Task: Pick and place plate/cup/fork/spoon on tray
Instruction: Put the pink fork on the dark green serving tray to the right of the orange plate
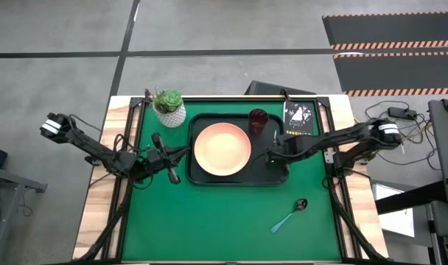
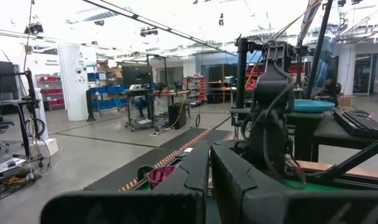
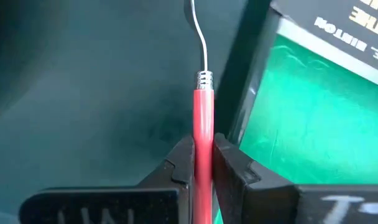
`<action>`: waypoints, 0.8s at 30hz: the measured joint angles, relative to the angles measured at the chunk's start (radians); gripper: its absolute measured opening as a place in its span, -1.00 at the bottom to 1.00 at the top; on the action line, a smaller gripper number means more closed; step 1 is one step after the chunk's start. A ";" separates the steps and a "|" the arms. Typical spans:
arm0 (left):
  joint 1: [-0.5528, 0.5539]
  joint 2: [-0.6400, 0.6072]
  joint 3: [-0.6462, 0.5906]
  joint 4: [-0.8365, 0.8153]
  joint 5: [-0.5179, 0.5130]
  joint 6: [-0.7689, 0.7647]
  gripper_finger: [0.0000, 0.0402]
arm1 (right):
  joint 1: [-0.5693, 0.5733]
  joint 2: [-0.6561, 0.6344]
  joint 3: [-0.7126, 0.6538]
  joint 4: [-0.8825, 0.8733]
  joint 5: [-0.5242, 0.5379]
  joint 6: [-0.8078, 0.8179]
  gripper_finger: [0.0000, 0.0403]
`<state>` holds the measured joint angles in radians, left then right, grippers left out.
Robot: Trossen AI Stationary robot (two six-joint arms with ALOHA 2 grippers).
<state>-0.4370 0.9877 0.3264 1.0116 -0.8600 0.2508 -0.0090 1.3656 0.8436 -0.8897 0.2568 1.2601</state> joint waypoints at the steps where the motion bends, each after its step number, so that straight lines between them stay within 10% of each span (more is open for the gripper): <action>1: 0.000 0.001 0.000 -0.001 0.000 0.000 -1.00 | 0.000 0.023 0.000 0.005 0.007 0.023 -0.86; 24: 0.000 0.006 -0.005 -0.010 0.000 -0.005 -1.00 | 0.000 0.207 0.167 0.008 0.027 -0.069 -0.37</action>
<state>-0.4370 0.9939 0.3218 1.0020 -0.8600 0.2462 -0.0090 1.5721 1.0106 -0.8814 0.2835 1.1911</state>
